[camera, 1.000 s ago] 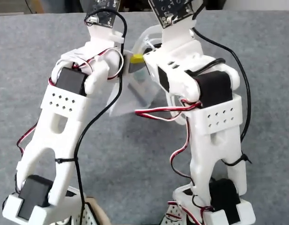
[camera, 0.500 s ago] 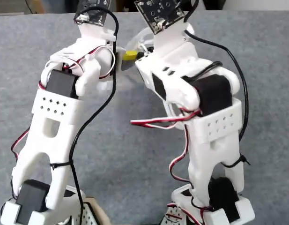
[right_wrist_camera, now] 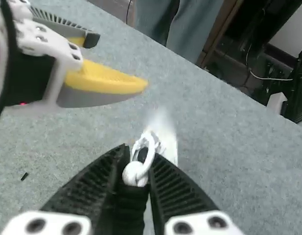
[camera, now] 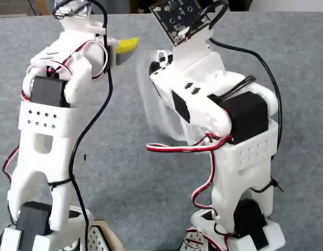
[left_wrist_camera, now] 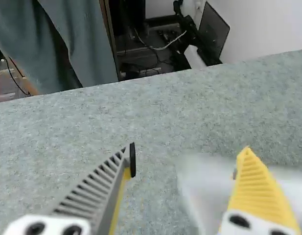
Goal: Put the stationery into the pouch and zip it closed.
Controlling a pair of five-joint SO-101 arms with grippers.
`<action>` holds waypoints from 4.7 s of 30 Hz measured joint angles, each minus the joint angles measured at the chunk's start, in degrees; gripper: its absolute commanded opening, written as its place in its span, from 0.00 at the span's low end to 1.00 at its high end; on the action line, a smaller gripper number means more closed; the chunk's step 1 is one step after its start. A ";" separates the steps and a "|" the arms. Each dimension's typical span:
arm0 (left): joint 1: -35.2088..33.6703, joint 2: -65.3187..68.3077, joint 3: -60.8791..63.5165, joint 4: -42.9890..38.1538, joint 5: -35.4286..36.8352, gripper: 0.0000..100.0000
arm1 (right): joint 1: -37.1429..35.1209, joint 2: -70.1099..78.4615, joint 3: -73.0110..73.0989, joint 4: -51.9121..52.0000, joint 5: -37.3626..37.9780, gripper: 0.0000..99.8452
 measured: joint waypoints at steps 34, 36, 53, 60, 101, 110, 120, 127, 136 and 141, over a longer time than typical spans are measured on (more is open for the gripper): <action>4.04 -6.51 0.44 15.56 0.09 0.35 | -0.09 -0.97 5.36 -2.29 3.34 0.01; 4.04 -6.51 0.44 15.56 0.09 0.35 | -0.09 -0.97 5.36 -2.37 3.34 0.01; 4.04 -8.70 -0.79 22.59 -4.48 0.35 | -0.09 -0.97 12.57 -11.69 3.34 0.01; 4.13 -12.31 -6.42 26.64 -1.67 0.36 | -0.09 -0.97 12.75 -13.45 3.34 0.01; 3.87 -12.31 11.43 10.46 6.42 0.36 | 0.18 -0.97 11.16 -12.48 -8.35 0.01; 3.16 -12.31 9.93 11.78 6.33 0.36 | 0.18 -0.97 11.16 -12.48 -8.35 0.01; 8.79 -12.31 -1.49 24.26 6.42 0.36 | 4.84 -0.97 11.16 -12.48 -8.35 0.01; 11.25 -12.48 -2.11 24.00 7.91 0.36 | 4.84 -0.97 10.11 -11.08 -8.53 0.01; 11.25 -12.40 11.96 8.53 8.09 0.35 | 2.37 -0.97 6.15 -7.12 -8.53 0.01; 11.08 -12.40 12.57 5.89 9.32 0.35 | 2.55 -0.97 6.15 -7.12 -9.14 0.01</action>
